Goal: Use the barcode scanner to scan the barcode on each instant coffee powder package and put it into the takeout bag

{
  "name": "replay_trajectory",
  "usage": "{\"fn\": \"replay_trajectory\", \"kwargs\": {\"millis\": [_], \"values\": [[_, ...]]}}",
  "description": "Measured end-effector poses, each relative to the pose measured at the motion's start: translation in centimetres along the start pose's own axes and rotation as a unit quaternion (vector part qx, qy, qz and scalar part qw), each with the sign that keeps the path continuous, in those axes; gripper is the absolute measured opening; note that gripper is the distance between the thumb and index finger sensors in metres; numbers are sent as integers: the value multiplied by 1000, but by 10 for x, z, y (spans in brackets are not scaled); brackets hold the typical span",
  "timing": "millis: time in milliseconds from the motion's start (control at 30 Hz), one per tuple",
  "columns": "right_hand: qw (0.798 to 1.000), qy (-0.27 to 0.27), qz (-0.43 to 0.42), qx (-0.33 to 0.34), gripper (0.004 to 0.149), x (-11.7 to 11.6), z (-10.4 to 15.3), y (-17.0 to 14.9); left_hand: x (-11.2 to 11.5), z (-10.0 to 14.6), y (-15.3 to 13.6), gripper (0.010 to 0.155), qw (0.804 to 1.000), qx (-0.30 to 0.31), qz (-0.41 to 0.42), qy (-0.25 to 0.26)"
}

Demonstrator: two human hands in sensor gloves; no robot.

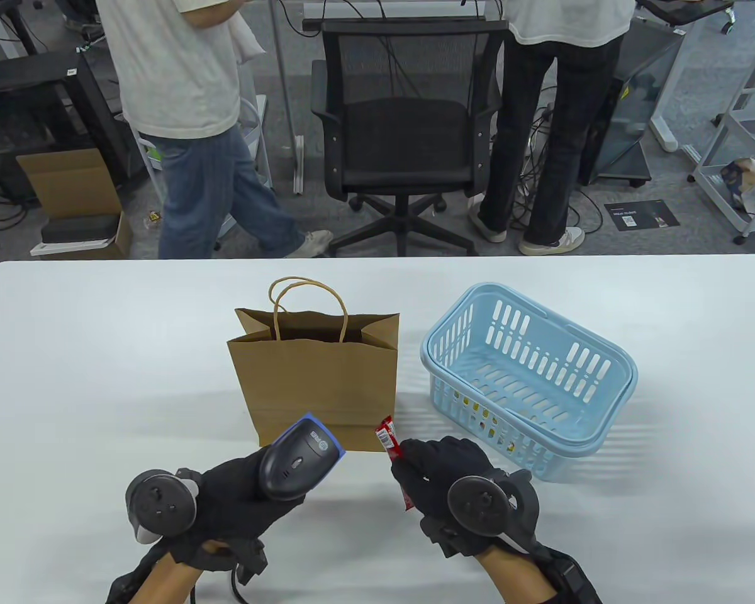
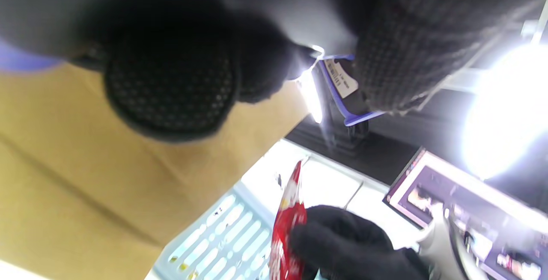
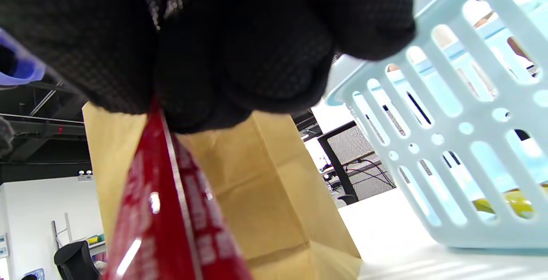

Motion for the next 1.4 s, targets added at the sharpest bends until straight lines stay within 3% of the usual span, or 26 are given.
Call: {"fn": "replay_trajectory", "kwargs": {"millis": [233,400,600,1033,1200,1400], "values": [[1000,-6,-18,-14,41,1,0,-7,-40,7,-14,66,992,-34,53,113],[999,-11,-26,-23,42,2,0,-10,-67,18,-34,66,973,-83,96,192],[999,-14,-40,-23,42,3,-1,-13,-84,31,-56,66,952,-139,127,241],[994,10,-107,-9,41,-3,0,-27,-84,35,-68,66,946,-177,122,243],[992,-16,-125,-27,42,5,-6,-29,-87,33,-64,66,945,-169,132,245],[990,-61,-125,1,42,27,-23,-5,-90,32,-60,66,946,-158,136,249]]}}
Point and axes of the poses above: the tracker on the back of each hand, its own y axis roughly to the thumb side, its own z axis roughly from the fingertips to the wrist, x = y × z, the point moved 2 cm from there along -z, roughly from the wrist to the fingertips, and after that the axes turned 4 degrees about x, right-handed, at the moved point
